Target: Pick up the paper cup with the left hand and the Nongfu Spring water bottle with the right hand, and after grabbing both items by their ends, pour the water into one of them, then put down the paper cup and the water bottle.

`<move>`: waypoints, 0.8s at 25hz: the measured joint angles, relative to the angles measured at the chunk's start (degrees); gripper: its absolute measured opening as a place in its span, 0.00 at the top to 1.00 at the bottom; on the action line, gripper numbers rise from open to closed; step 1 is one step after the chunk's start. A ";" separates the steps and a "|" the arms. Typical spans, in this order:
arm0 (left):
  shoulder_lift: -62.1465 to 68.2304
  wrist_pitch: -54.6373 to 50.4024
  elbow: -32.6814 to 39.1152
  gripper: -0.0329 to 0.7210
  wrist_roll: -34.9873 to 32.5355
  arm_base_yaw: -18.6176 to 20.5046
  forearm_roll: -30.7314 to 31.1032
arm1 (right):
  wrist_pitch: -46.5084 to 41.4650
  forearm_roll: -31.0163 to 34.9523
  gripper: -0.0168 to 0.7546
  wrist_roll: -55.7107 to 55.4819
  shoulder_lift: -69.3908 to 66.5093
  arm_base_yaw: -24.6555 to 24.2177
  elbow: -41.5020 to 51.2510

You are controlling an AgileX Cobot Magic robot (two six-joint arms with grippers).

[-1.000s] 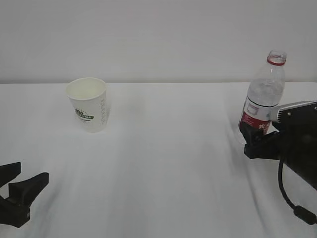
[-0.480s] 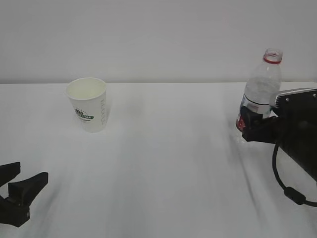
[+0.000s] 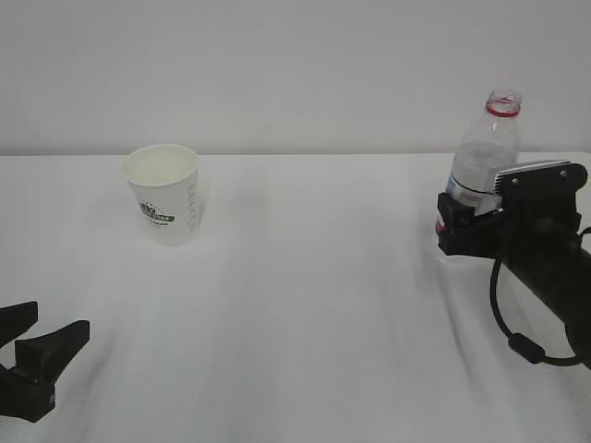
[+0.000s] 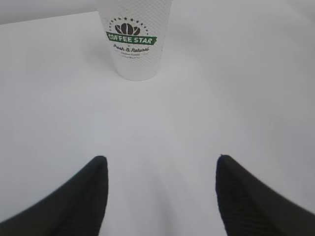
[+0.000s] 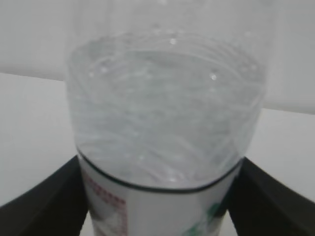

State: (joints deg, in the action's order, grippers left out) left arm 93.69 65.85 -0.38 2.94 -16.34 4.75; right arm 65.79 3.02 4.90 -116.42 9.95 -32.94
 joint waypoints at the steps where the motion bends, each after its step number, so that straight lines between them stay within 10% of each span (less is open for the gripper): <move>1: 0.00 0.00 0.00 0.30 0.00 0.00 0.00 | 0.00 0.00 0.19 0.00 -0.43 0.00 -0.51; 20: 0.00 0.00 0.00 0.30 0.00 0.00 -0.09 | -0.02 -2.31 0.25 0.09 -2.24 0.00 -2.36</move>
State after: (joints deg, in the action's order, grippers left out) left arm 93.69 65.85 -0.38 2.94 -16.34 4.66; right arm 65.77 0.72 4.99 -118.66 9.95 -35.31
